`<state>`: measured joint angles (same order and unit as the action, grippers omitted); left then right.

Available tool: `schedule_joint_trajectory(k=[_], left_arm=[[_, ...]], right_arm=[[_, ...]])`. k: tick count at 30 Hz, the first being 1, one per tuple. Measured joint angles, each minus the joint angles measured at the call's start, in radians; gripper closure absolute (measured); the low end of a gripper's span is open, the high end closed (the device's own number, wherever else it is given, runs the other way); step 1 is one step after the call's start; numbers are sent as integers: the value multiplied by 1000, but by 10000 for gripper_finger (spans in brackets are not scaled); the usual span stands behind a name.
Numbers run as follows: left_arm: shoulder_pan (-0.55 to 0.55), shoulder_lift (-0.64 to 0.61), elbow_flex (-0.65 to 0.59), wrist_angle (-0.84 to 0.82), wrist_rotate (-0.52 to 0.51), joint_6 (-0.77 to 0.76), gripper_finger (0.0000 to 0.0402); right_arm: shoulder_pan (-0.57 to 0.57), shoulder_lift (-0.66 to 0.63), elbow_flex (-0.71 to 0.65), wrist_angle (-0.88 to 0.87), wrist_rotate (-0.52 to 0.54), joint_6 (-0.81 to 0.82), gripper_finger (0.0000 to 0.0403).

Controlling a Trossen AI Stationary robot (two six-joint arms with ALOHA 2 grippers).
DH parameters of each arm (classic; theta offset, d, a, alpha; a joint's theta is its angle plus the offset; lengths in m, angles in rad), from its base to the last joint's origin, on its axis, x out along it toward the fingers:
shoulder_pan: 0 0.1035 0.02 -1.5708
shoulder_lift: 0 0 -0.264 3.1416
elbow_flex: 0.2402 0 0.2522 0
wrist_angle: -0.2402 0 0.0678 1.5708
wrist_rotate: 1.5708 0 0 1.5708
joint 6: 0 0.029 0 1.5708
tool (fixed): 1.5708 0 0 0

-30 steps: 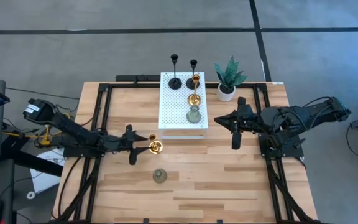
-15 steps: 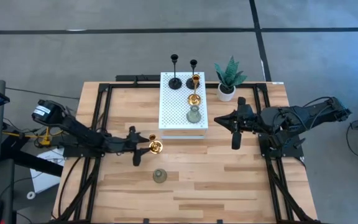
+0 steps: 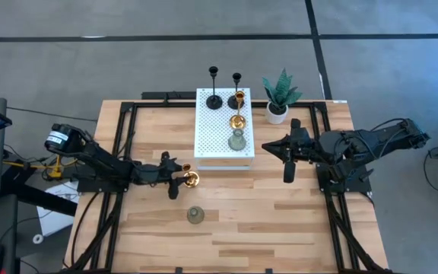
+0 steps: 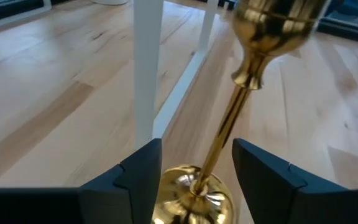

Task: Pick & Place candle stick holders
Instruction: Put the gold candle holder aligned with the other gold candle holder on the shelf

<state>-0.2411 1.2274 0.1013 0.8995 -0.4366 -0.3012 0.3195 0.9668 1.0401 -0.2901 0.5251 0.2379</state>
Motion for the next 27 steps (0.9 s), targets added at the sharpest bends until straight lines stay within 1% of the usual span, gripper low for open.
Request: schedule_joint_trajectory(k=[5, 23, 27], left_arm=[[1, 0, 0, 2, 0, -53, 218], [1, 0, 41, 7, 1, -46, 272], [0, 0, 41, 7, 1, -46, 295]], right_arm=[[0, 0, 0, 0, 0, 0, 403], [0, 0, 0, 0, 0, 0, 403], [0, 0, 0, 0, 0, 0, 403]])
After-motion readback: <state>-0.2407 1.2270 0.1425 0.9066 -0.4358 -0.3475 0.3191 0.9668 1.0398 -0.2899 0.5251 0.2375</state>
